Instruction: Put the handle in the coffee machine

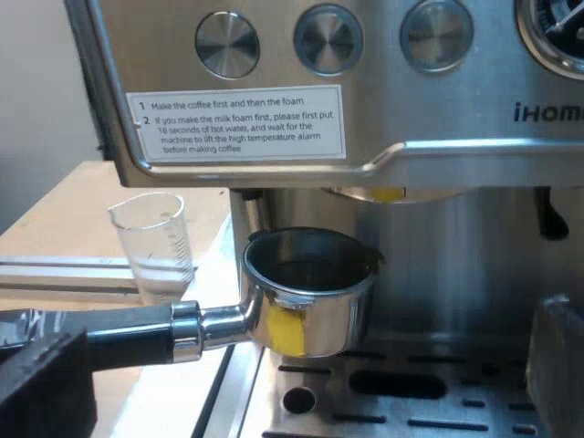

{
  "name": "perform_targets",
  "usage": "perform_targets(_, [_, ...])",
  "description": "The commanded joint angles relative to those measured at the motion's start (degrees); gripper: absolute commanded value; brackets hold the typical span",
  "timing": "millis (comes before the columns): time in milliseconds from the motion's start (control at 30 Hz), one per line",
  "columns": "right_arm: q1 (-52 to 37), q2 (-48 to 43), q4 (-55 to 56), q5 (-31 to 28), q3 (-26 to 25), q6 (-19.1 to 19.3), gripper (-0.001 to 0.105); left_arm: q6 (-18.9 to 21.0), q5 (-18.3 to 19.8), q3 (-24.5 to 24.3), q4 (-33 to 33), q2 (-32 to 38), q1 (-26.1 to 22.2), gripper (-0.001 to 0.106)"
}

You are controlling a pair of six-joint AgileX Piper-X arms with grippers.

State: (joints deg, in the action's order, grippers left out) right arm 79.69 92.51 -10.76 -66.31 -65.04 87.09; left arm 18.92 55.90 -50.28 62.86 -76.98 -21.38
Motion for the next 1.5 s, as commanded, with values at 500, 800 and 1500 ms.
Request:
perform_targets(500, [-0.19,1.71,-2.25,-4.55,-0.12,1.7,0.098,3.71,7.69,-0.73,-6.39,-1.44,7.85,0.001])
perform_targets(800, [-1.49,1.71,-2.25,-5.46,-0.12,1.7,0.098,9.8,9.34,-0.73,-12.84,-2.11,8.35,0.001])
perform_targets(1500, [-1.67,1.71,-2.25,-5.46,-0.12,1.7,0.098,13.04,13.54,-0.73,-17.86,-2.11,8.35,0.001])
